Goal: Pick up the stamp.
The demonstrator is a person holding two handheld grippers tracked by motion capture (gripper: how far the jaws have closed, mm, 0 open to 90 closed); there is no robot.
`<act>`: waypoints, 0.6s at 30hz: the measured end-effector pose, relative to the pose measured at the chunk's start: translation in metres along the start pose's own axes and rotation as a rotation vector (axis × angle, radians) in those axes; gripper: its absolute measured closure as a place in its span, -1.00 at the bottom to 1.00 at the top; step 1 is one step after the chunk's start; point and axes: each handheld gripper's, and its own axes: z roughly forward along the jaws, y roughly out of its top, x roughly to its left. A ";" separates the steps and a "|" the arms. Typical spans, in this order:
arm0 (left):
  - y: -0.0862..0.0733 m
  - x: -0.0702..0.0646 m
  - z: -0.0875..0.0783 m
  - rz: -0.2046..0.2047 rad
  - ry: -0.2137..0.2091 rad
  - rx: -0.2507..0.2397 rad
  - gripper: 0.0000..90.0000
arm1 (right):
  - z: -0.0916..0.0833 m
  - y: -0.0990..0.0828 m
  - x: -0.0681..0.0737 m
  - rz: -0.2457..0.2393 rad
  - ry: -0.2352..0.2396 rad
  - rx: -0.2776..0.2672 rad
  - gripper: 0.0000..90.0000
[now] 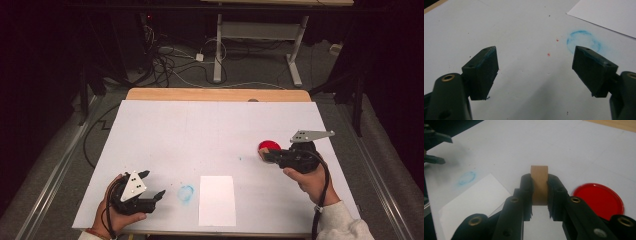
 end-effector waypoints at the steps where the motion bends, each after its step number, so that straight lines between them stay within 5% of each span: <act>1: 0.000 0.000 0.000 0.001 0.000 0.001 -0.54 | 0.000 0.001 0.003 -0.011 -0.005 0.001 0.71; 8: 0.000 0.000 0.000 0.006 0.000 0.007 -0.54 | 0.006 0.005 0.020 -0.074 -0.008 0.029 0.71; 18: -0.001 0.000 0.000 0.004 -0.013 -0.005 -0.54 | 0.015 0.004 0.027 -0.104 -0.021 0.068 0.71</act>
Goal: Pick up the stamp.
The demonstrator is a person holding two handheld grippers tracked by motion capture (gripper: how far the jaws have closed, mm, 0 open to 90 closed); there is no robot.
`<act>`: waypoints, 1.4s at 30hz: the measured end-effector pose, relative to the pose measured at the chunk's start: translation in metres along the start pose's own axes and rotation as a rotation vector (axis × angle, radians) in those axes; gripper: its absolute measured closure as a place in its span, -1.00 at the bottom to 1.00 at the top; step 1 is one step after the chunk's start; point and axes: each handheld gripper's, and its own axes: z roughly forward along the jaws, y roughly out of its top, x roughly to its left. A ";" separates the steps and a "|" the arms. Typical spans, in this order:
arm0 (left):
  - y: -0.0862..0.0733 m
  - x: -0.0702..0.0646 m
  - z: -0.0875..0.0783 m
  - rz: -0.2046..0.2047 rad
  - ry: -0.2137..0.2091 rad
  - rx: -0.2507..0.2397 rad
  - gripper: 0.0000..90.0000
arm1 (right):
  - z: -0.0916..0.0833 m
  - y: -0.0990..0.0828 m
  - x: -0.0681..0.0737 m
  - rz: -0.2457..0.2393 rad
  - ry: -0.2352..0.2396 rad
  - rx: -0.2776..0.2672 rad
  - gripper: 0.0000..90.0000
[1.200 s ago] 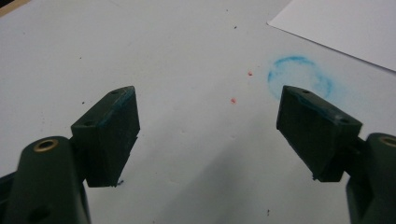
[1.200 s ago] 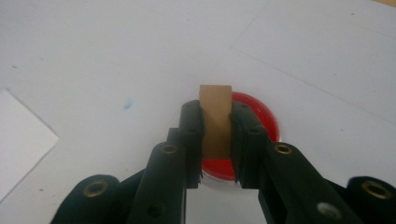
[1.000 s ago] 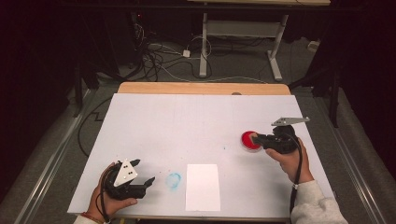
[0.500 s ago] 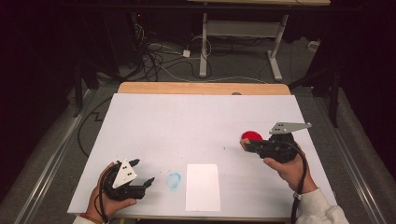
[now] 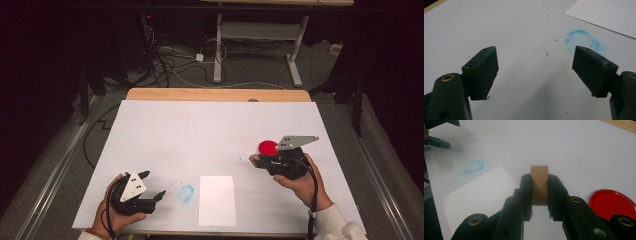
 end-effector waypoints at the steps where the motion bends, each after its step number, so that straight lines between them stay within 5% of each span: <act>1: 0.000 0.000 0.000 -0.002 0.003 0.003 -0.54 | 0.001 0.001 0.001 -0.012 0.007 0.004 0.71; 14: -0.004 0.003 0.000 -0.010 0.015 0.003 -0.56 | 0.015 0.005 0.011 -0.065 -0.003 0.044 0.71; 42: -0.008 0.003 0.001 -0.006 -0.004 0.021 -0.56 | 0.018 0.008 0.015 -0.087 0.010 0.061 0.71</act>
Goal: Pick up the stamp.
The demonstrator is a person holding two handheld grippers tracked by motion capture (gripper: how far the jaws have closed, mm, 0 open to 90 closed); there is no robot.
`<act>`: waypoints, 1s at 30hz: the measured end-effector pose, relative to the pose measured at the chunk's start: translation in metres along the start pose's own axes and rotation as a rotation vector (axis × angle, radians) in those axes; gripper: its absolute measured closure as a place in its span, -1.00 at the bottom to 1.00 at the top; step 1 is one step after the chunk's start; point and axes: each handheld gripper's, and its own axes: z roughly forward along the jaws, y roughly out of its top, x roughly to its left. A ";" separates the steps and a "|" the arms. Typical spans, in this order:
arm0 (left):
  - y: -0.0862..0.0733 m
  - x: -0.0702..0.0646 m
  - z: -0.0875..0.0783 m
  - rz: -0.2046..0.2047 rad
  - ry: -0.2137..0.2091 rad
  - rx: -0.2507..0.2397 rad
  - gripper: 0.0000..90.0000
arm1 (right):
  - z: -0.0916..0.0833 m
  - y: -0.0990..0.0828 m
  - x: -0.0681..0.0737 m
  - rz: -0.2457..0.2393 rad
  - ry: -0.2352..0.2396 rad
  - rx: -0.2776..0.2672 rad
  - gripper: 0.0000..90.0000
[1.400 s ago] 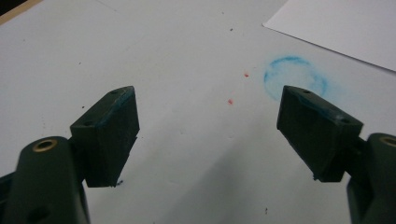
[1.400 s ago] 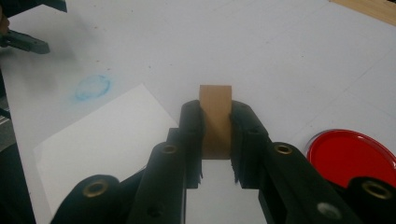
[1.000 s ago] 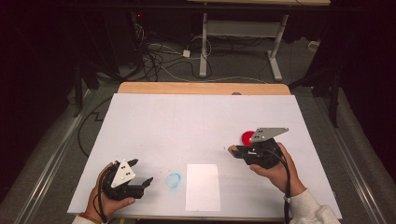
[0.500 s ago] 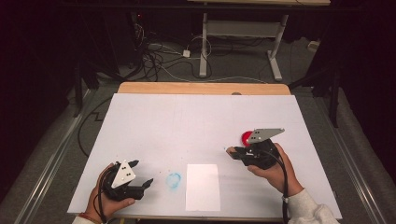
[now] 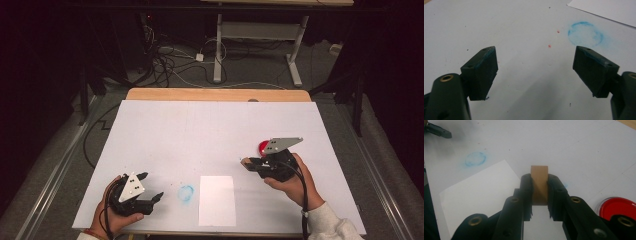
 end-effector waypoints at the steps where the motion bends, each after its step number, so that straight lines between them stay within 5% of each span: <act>1: 0.000 0.000 0.000 0.000 0.001 0.001 -0.56 | 0.000 0.000 0.000 -0.004 0.003 0.002 0.71; 7: 0.000 0.000 0.001 0.007 -0.001 0.010 -0.56 | -0.001 0.000 0.001 -0.009 -0.008 0.010 0.71; 16: 0.000 -0.002 0.002 0.004 -0.008 0.016 -0.56 | -0.025 -0.001 -0.035 0.047 -0.161 0.071 0.71; 21: 0.001 -0.002 0.003 0.005 -0.009 0.017 -0.56 | -0.024 -0.001 -0.068 0.100 -0.208 0.204 0.71; 30: 0.000 -0.001 0.003 -0.002 -0.012 0.020 -0.56 | 0.002 0.004 -0.087 0.117 -0.205 0.359 0.71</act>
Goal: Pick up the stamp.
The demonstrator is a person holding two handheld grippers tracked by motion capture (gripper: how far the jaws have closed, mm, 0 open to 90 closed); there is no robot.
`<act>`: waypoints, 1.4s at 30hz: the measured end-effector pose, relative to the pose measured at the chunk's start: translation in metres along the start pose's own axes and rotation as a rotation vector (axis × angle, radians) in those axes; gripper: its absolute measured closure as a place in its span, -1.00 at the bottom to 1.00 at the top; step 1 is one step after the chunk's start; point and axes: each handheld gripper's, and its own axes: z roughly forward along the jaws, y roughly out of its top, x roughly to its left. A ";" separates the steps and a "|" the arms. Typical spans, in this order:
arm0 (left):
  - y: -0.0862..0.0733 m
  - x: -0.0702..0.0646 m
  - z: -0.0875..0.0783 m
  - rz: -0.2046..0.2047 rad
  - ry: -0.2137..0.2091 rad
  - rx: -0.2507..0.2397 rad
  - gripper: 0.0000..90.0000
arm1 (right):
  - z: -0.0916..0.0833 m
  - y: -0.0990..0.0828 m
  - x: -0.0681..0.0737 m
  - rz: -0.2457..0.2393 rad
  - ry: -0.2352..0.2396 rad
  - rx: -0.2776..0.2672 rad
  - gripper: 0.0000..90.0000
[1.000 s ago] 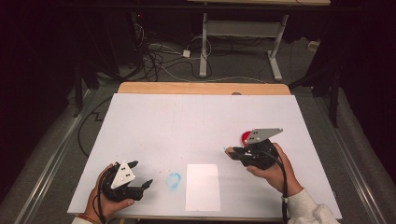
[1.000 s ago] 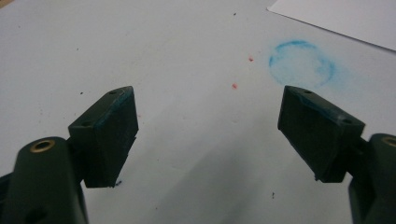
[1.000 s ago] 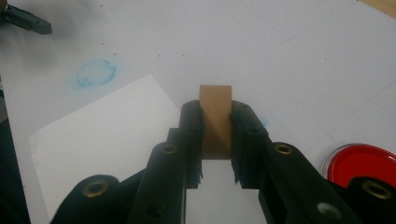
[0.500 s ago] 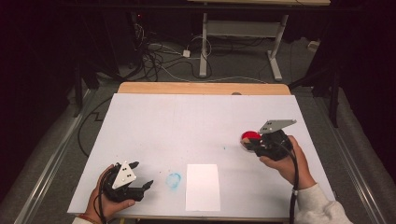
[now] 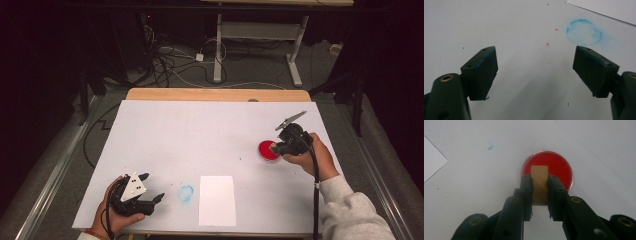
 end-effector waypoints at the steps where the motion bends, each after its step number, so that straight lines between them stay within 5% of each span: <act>1: 0.000 0.000 0.000 0.000 0.000 -0.001 -0.56 | 0.002 0.001 -0.001 0.000 0.003 0.005 0.71; 18: -0.001 0.001 0.001 0.000 -0.007 0.011 -0.56 | 0.039 0.013 -0.004 -0.017 -0.029 0.157 0.71; 27: -0.001 0.000 0.001 0.003 -0.010 0.012 -0.56 | 0.043 0.012 -0.009 0.027 0.002 0.138 0.71; 42: 0.000 -0.001 0.001 0.007 -0.012 0.007 -0.56 | 0.045 0.013 -0.007 0.030 -0.016 0.158 0.71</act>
